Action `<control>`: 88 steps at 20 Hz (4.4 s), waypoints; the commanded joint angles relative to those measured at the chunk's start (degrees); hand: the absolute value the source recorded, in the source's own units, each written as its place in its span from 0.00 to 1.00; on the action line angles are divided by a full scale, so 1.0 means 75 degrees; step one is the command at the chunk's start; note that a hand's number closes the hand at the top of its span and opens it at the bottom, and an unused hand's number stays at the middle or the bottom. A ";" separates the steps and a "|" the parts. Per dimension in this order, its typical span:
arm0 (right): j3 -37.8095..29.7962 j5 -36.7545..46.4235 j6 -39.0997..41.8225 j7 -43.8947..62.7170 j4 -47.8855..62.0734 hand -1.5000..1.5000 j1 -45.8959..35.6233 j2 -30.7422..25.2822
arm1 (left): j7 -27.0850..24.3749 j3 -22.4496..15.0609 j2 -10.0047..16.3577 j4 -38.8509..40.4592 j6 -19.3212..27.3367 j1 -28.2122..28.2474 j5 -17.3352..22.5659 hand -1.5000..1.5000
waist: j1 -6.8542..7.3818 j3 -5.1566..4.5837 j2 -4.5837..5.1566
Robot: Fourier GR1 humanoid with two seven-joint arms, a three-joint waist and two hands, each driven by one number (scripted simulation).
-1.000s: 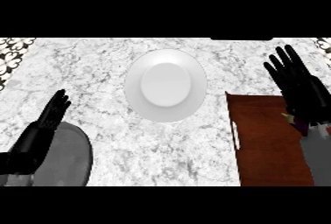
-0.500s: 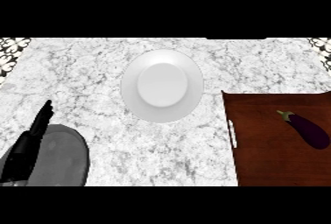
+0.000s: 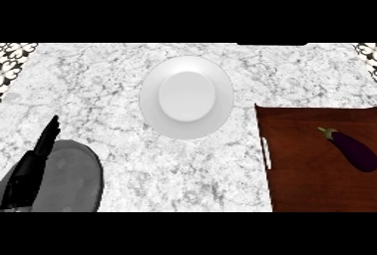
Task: Pick the eggplant from the tray and place it in the plate
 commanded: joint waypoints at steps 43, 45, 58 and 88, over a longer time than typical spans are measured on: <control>0.5178 0.8470 0.1422 -0.4987 0.3926 0.00 -0.2733 0.0243 | -0.0121 0.0660 -0.0438 0.0296 -0.0631 -0.0259 -0.0505 0.50 | 0.0125 0.0003 0.0023; 0.5387 0.8695 0.1256 -0.5732 0.4159 0.00 -0.2468 -0.0036 | 0.0048 0.0536 -0.0593 0.0108 -0.0496 -0.0316 -0.0609 0.50 | 0.0141 0.0014 0.0038; 0.5582 0.8526 0.0892 -0.6118 0.4679 1.00 -0.2782 0.0549 | -0.0198 0.0754 -0.0634 0.0538 -0.0726 -0.0335 -0.0718 0.50 | 0.0053 0.0001 0.0025; 0.6197 0.8863 -0.3027 -0.9361 0.2479 1.00 -0.8113 0.2952 | -0.0082 -0.0254 -0.0997 -0.0120 -0.1249 -0.1431 -0.1110 0.50 | 0.2168 0.0046 0.0818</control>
